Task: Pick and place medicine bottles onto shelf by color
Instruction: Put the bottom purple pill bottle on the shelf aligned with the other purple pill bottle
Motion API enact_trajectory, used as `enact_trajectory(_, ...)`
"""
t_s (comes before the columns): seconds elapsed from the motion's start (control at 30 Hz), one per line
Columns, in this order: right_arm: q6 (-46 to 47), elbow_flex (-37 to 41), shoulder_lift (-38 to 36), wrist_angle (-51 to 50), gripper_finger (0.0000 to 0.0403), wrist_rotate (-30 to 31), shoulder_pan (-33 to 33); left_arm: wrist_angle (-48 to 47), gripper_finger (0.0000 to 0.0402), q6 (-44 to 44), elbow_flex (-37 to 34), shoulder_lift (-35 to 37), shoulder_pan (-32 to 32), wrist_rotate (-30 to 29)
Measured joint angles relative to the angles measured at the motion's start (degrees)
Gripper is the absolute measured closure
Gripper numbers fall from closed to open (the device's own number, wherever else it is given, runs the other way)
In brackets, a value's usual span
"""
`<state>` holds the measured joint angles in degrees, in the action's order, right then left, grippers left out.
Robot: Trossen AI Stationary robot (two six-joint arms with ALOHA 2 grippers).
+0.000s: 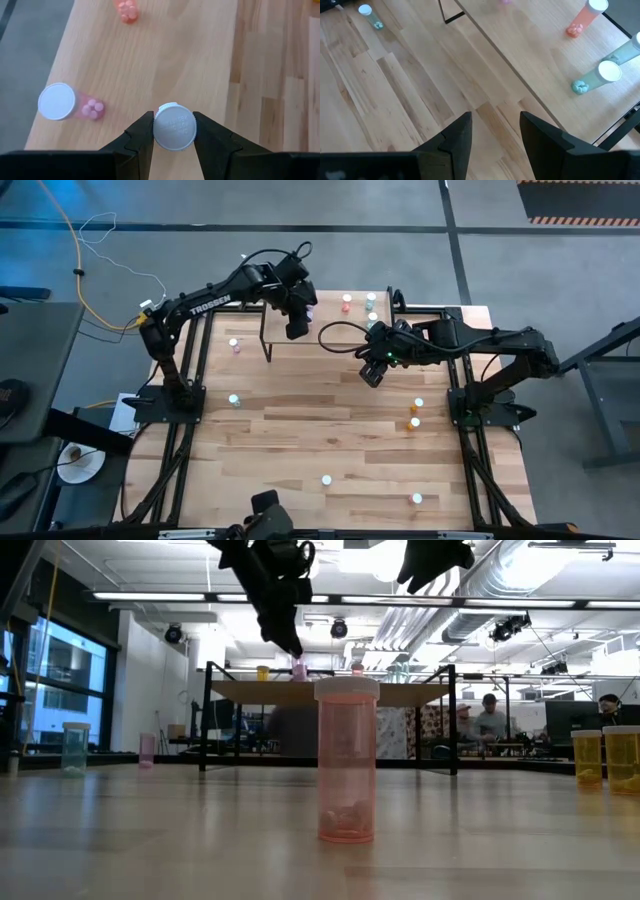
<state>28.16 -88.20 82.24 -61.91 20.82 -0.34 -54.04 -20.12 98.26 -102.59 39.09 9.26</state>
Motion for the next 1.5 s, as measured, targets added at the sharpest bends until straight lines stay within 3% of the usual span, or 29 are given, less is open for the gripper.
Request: enact_trajectory(1.5,0.0,0.0,0.0,0.0,0.0245,-0.4,0.0,-3.1,0.0289,1.5,0.0,-0.3,0.2,0.6)
